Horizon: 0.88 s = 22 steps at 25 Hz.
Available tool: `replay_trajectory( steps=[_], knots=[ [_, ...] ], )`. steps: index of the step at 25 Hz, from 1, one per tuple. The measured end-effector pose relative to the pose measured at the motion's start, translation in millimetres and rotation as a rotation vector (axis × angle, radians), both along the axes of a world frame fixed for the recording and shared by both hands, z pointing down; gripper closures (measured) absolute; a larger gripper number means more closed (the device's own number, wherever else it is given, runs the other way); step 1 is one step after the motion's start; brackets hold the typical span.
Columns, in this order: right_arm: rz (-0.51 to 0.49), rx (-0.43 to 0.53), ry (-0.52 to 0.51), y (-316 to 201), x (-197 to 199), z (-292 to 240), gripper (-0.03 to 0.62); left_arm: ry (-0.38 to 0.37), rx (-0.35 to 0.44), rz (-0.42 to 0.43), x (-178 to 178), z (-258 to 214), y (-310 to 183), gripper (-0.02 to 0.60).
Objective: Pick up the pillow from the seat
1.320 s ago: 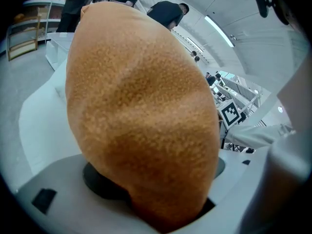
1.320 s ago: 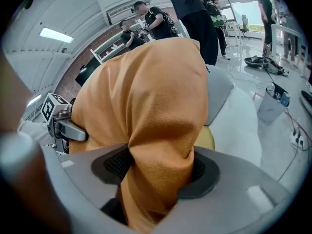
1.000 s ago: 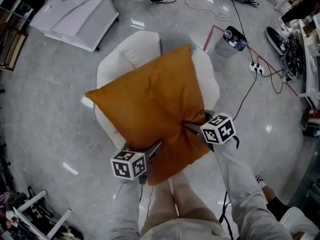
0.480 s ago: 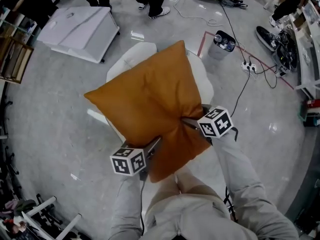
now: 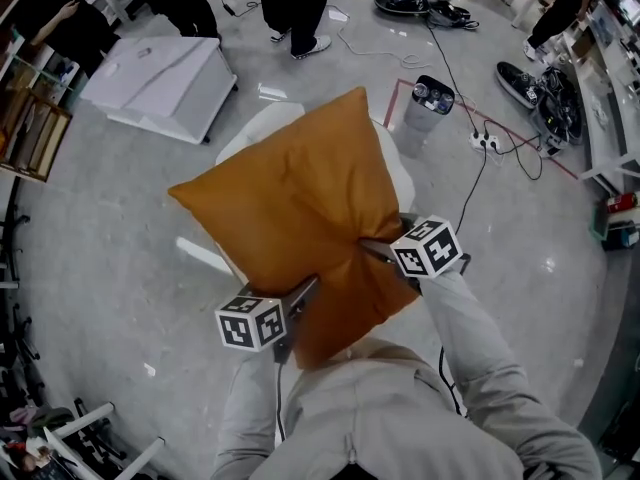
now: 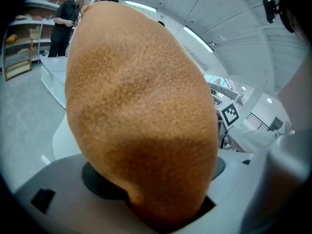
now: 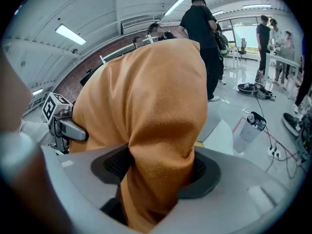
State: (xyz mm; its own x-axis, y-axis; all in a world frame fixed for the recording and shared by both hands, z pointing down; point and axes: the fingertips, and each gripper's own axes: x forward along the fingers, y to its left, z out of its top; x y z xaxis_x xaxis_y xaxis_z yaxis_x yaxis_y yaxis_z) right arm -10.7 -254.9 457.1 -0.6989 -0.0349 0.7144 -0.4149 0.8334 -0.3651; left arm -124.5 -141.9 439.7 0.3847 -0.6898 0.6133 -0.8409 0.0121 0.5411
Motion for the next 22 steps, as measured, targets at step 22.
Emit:
replay_trajectory(
  steps=[22],
  knots=[
    [-0.003,0.169,-0.089,11.5,14.7,-67.3,0.324,-0.093,0.142,0.006,15.5,-57.0,14.5,0.206]
  ],
)
